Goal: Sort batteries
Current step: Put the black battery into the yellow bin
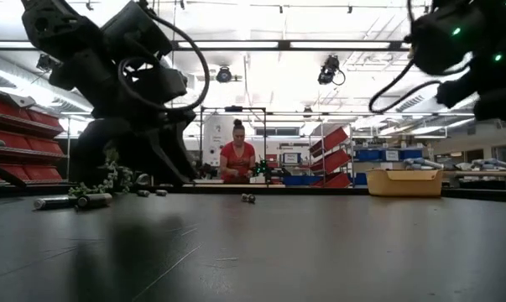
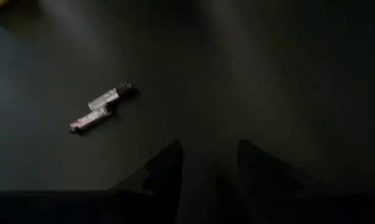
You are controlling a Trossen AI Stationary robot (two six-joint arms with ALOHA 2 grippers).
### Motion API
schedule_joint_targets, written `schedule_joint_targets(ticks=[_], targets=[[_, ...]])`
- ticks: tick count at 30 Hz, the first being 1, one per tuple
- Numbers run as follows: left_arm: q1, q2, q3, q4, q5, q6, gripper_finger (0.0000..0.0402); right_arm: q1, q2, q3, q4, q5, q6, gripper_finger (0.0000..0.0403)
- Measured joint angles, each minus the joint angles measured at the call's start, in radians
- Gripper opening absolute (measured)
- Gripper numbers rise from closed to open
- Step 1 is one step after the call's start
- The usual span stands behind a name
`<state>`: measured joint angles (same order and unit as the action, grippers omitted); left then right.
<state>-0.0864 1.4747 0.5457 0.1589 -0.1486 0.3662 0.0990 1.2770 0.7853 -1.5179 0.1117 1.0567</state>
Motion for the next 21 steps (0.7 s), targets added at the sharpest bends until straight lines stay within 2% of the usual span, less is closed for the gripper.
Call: schedule_joint_targets(ticks=[2,4,6,10,12,14,18,21], targets=[[0.0,-0.005,-0.001,0.002,0.0,-0.006,0.0158,0.021,-0.016,-0.003,-0.026,-0.029,0.19,0.0127],[0.0,-0.005,0.001,0.0,0.0,-0.009,0.0158,0.044,-0.02,-0.006,-0.014,-0.09,0.31,0.0117],[0.0,-0.005,0.001,-0.007,0.0,-0.012,0.0158,0.071,-0.019,-0.005,0.052,-0.126,0.359,0.0108],[0.0,-0.005,0.001,-0.001,0.0,-0.02,0.0158,0.118,-0.004,0.001,0.233,-0.098,0.402,0.0092],[0.0,-0.005,0.001,-0.003,-0.001,-0.03,0.0158,0.125,0.012,0.0,0.314,-0.073,0.341,0.0086],[0.0,-0.006,0.001,-0.003,-0.001,-0.031,0.0158,0.128,0.026,0.001,0.389,-0.03,0.19,0.0083],[0.0,-0.006,0.002,0.007,-0.001,-0.031,0.0158,0.103,0.067,0.001,0.43,0.001,-0.102,0.0081],[0.0,-0.006,0.002,0.004,-0.001,-0.034,0.0158,0.05,0.107,0.001,0.434,-0.001,-0.229,0.0077]])
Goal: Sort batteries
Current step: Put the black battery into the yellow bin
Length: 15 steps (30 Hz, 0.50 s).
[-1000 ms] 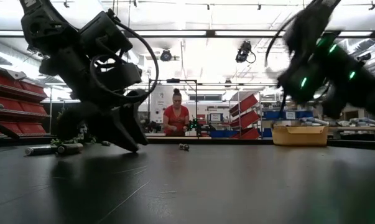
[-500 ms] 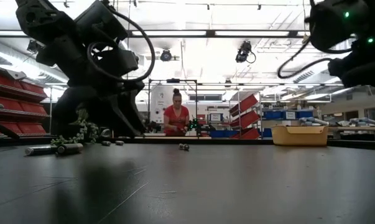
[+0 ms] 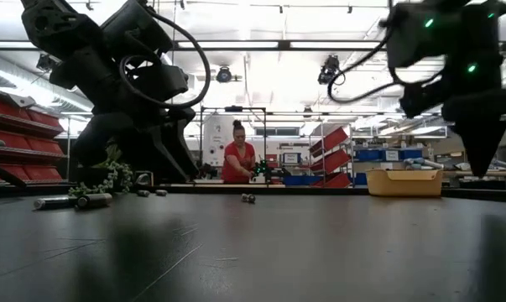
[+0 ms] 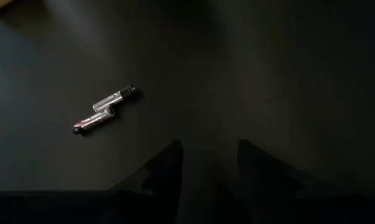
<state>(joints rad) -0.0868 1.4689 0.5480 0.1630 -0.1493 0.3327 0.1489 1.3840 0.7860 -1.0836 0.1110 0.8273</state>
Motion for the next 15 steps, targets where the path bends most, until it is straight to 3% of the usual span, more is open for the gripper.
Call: schedule_joint_targets(ticks=[6,12,15], targets=[[0.0,0.0,0.0,0.0,0.0,-0.004,0.0158,-0.169,0.079,0.0,-0.045,-0.102,-0.09,0.001],[0.0,-0.001,0.001,-0.013,-0.017,-0.019,0.0158,-0.243,0.138,0.0,-0.205,-0.128,-0.138,0.0007],[0.0,-0.001,0.001,-0.028,-0.019,-0.027,0.0158,-0.248,0.134,0.0,-0.24,-0.131,-0.052,0.0023]])
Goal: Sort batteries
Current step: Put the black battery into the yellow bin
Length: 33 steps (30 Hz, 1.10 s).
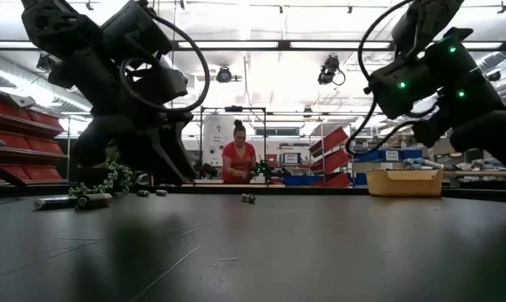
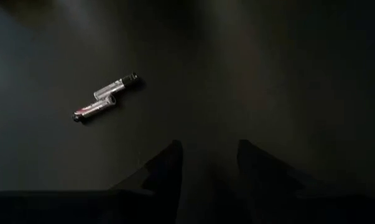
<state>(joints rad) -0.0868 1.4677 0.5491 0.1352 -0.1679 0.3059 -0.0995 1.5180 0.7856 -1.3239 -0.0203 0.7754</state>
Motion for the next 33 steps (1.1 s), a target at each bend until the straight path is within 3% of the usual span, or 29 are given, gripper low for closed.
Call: schedule_joint_targets(ticks=[5,9,13,16,19,26,33], targets=[[0.0,0.0,0.0,-0.008,0.0,-0.003,0.0158,0.002,-0.013,0.0,0.026,0.009,0.273,0.0046],[0.0,0.0,0.0,-0.007,0.0,-0.003,0.0158,0.022,-0.005,-0.017,0.031,0.081,0.449,0.0052],[0.0,0.0,0.0,-0.007,-0.001,0.001,0.0158,0.006,0.053,-0.051,0.019,0.007,0.472,0.005],[0.0,0.0,0.001,-0.004,0.001,0.001,0.0158,0.004,0.134,-0.046,0.008,-0.03,0.412,0.005],[-0.002,0.0,0.001,-0.002,0.003,0.001,0.0158,0.003,0.24,-0.047,-0.072,-0.037,0.278,0.0052],[-0.01,-0.001,0.003,0.004,0.007,0.0,0.0158,0.002,0.454,-0.025,-0.071,-0.032,-0.051,0.0038],[-0.014,-0.001,0.003,-0.044,0.007,-0.004,0.0158,-0.006,0.487,-0.034,-0.05,-0.035,-0.11,0.0027]])
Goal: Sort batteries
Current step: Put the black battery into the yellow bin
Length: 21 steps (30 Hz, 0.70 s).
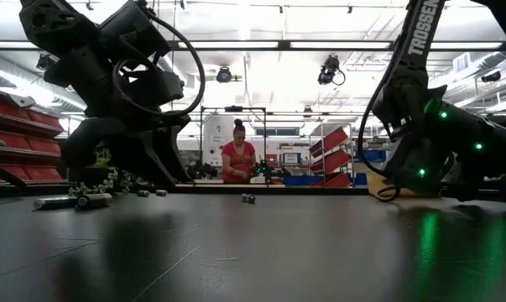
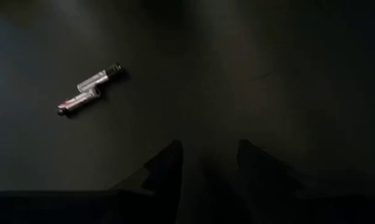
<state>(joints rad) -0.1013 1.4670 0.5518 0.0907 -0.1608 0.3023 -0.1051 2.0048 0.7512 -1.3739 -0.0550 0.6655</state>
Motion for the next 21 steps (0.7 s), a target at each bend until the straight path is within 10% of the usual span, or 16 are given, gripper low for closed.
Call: schedule_joint_targets(ticks=[21], targets=[[0.0,0.0,0.0,-0.019,0.004,-0.008,0.0158,-0.051,-0.165,-0.081,0.113,-0.052,0.015,0.0024]])
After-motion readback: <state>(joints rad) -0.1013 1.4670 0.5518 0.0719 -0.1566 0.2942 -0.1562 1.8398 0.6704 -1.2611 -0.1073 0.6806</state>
